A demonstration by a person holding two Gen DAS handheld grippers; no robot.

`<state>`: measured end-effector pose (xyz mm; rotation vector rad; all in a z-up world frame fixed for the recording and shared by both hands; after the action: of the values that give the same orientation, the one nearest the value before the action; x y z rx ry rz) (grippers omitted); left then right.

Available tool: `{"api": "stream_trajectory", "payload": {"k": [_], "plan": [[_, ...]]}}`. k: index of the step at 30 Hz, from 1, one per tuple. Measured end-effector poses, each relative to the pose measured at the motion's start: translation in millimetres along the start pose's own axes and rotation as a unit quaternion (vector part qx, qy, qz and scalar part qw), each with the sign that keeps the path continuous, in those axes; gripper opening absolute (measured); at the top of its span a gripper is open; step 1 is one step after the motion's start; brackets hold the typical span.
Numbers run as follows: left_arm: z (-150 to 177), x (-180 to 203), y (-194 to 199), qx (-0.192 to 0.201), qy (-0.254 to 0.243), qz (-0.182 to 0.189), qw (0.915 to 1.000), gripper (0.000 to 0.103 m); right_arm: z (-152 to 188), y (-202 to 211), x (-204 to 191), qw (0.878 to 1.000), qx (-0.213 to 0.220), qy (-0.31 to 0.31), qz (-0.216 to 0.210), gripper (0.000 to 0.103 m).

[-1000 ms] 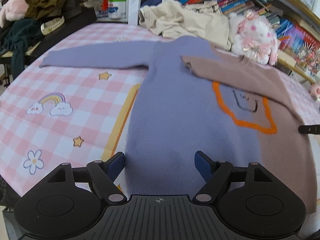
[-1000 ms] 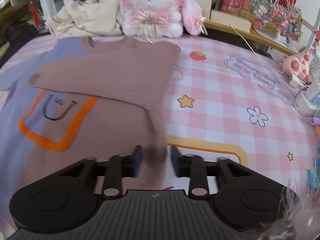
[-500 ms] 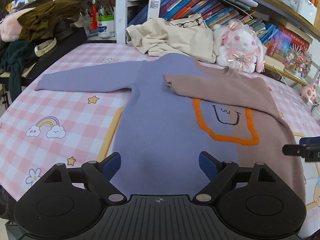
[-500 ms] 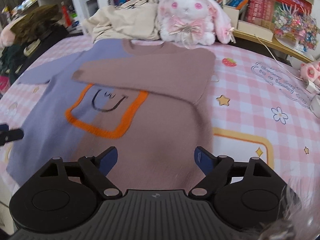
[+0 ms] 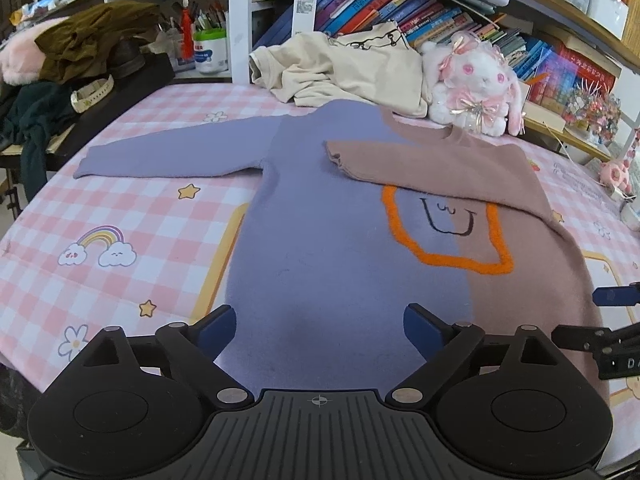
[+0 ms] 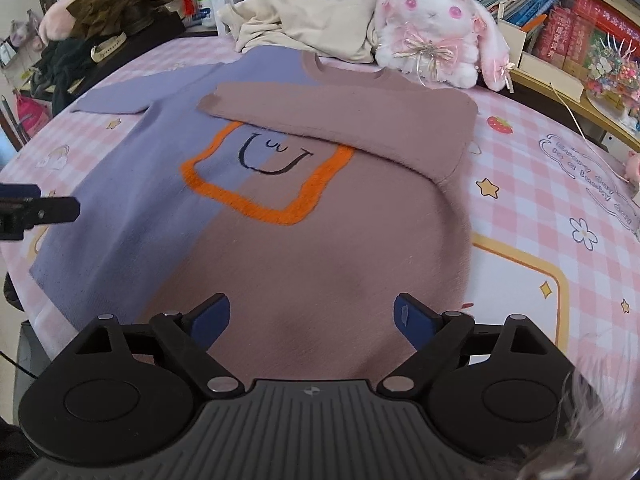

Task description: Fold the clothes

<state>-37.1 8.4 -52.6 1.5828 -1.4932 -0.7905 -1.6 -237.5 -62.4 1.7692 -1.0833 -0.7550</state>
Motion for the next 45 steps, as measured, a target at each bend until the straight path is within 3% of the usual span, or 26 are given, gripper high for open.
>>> {"api": "stream_trajectory", "payload": {"k": [4, 9, 11, 17, 23, 32, 45], "plan": [[-6.0, -12.9, -2.2, 0.008, -0.021, 0.021, 0.9995, 0.093, 1.2, -1.7, -12.8, 0.999, 0.001, -0.039, 0.018, 0.09], [-18.1, -43.0, -6.3, 0.01, -0.088, 0.043, 0.9951, 0.093, -1.9, -2.4, -41.6, 0.992, 0.007, -0.114, 0.049, 0.091], [-23.7, -62.4, -7.6, 0.017, -0.098, 0.052, 0.9937, 0.093, -4.6, 1.5, -58.1, 0.99, 0.024, -0.127, 0.062, 0.095], [-41.2, -123.3, -20.4, 0.02, -0.084, 0.064, 0.9942, 0.093, -12.2, -3.0, -104.9, 0.985, 0.034, -0.147, 0.081, 0.096], [-61.7, -160.9, -32.1, 0.018, -0.044, 0.055, 0.9973, 0.093, -18.4, -2.6, -125.6, 0.981, 0.031, -0.162, 0.105, 0.096], [-92.1, -216.9, -49.6, 0.015, 0.016, 0.043, 0.9988, 0.093, -19.3, -1.6, -128.0, 0.976, 0.034, -0.179, 0.122, 0.096], [-108.8, -250.3, -59.6, 0.032, 0.059, 0.014, 0.9976, 0.091, -24.2, -1.7, -125.8, 0.976, 0.036, -0.173, 0.126, 0.096]]}}
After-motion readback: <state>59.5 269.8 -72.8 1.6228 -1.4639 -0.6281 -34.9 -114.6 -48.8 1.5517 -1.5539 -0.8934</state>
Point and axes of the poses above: each gripper's, at about its wrist camera, not at the fingertips, and y roughly against the way its jaws point, x to its right, z to its underside, the point moved 5 cm from there along -y, roughly the way its jaws point, and after that the axes turned 12 degrees about -x, right-handed, at the moved point
